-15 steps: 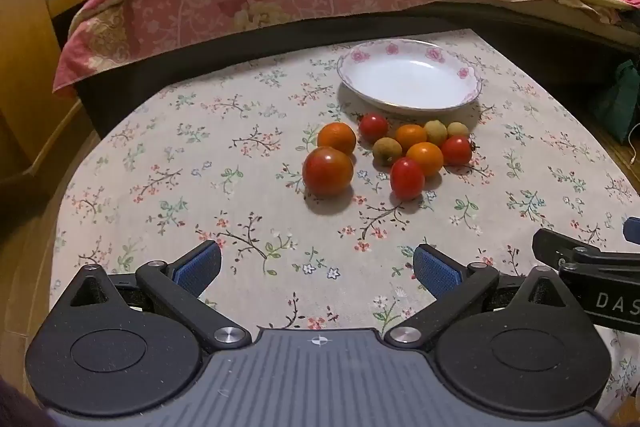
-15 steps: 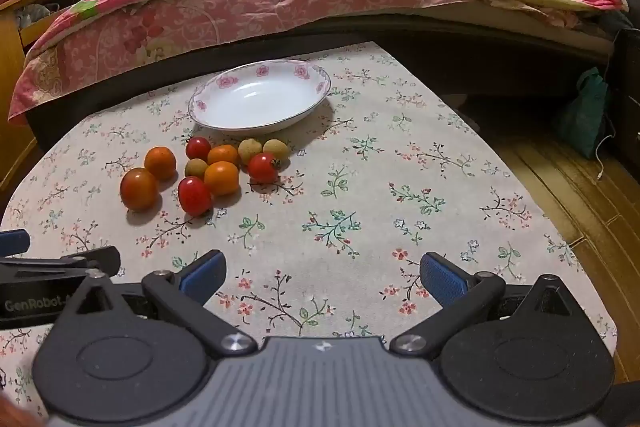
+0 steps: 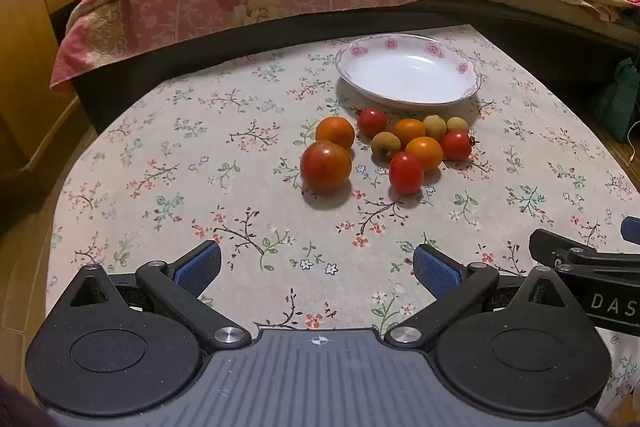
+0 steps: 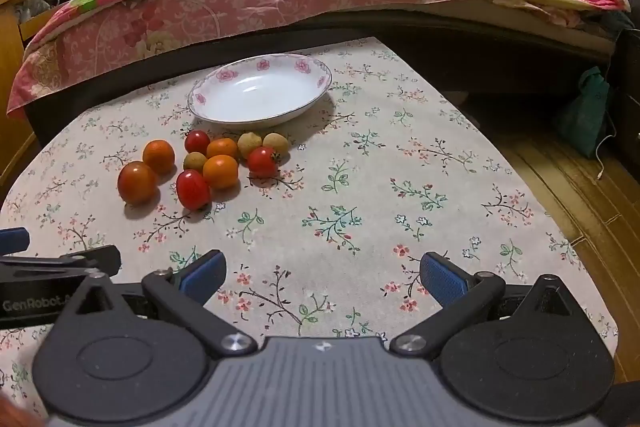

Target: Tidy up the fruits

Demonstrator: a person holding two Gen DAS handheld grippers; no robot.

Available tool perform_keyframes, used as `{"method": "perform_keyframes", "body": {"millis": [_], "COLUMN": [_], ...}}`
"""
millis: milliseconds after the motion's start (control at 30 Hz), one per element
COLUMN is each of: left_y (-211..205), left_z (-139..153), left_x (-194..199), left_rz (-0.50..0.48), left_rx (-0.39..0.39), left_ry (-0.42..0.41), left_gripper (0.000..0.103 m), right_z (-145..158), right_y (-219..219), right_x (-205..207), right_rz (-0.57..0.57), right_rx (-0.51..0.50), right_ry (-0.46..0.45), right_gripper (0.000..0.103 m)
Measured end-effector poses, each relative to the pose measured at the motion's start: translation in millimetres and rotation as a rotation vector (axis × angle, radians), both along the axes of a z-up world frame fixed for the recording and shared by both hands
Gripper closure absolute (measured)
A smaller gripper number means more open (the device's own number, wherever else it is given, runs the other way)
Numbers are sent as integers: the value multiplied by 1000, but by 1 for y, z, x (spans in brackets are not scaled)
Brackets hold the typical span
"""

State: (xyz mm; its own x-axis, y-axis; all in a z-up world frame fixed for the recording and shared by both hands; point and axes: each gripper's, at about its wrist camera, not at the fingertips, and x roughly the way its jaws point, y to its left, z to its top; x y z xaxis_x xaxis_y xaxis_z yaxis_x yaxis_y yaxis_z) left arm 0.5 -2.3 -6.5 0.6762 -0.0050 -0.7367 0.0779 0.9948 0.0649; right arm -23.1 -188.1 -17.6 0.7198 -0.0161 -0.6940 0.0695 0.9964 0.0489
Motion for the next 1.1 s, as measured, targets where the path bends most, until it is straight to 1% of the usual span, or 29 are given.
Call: {"method": "perform_keyframes", "body": {"millis": [1100], "left_y": [2], "left_z": [-4], "left_x": [1], "left_rz": [4], "left_rx": [-5], "left_ry": [10], "left_gripper": [0], "right_z": [-4], "right_y": [1], "right_x": [3], "right_rz": [-1], "right_rx": [9], "right_ry": [12], "right_gripper": [0]}}
